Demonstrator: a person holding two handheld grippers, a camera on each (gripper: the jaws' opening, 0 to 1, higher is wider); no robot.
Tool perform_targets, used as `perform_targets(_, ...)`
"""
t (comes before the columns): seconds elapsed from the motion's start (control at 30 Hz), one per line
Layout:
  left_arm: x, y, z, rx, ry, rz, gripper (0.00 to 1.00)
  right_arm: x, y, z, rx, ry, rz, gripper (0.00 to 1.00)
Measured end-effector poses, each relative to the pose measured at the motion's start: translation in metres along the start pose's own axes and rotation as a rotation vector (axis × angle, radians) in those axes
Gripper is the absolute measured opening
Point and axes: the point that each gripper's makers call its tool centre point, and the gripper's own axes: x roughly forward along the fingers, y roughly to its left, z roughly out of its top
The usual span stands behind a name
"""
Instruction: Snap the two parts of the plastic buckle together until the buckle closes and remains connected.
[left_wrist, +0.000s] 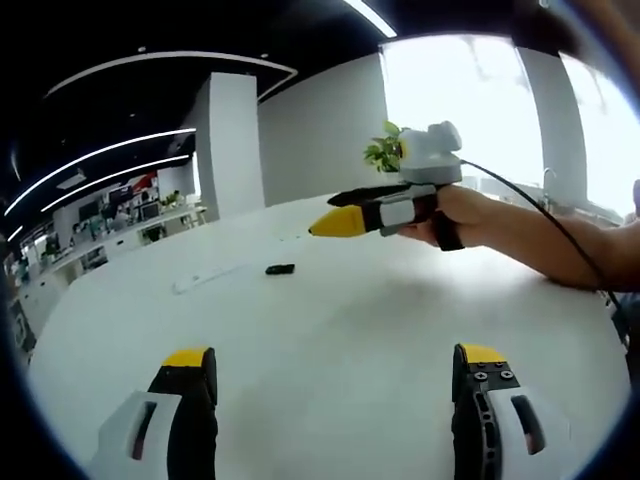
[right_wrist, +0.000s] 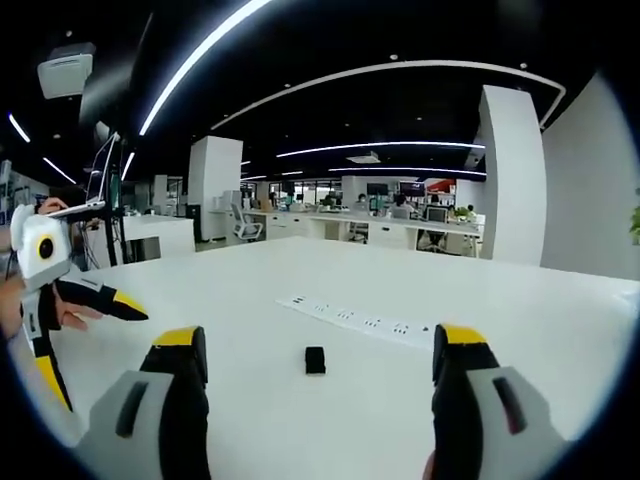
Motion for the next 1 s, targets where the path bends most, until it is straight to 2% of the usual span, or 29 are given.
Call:
perform_targets(0.4,-0.001,-0.001,-0.001,-0.007,-0.006,-0.002,0.99,-0.003,0.011,-0.002,-0.014,0.015,0.003,0.92)
perform_targets(0.5,-0.001,-0.002,-0.001,-0.014,-0.003,-0.007,0.99,-0.005,0.015,-0.008,-0.030,0.046,0.001,0.94)
perform_targets(0.67,-0.001,-0.002,-0.001,-0.009,-0.004,-0.001,0.99,-0.010,0.015,-0.010,-0.027,0.059,0.000,1.00)
perform_targets(0.9,-0.003,-0.001,-0.003,-0.002,-0.001,0.002,0.99,-0.020,0.014,-0.012,-0.035,0.068,0.003,1.00)
perform_targets(1.0,-0.004,0.001,0.000,0.027,-0.011,0.025,0.99,-0.025,0.014,-0.008,-0.007,0.042,-0.004,1.00)
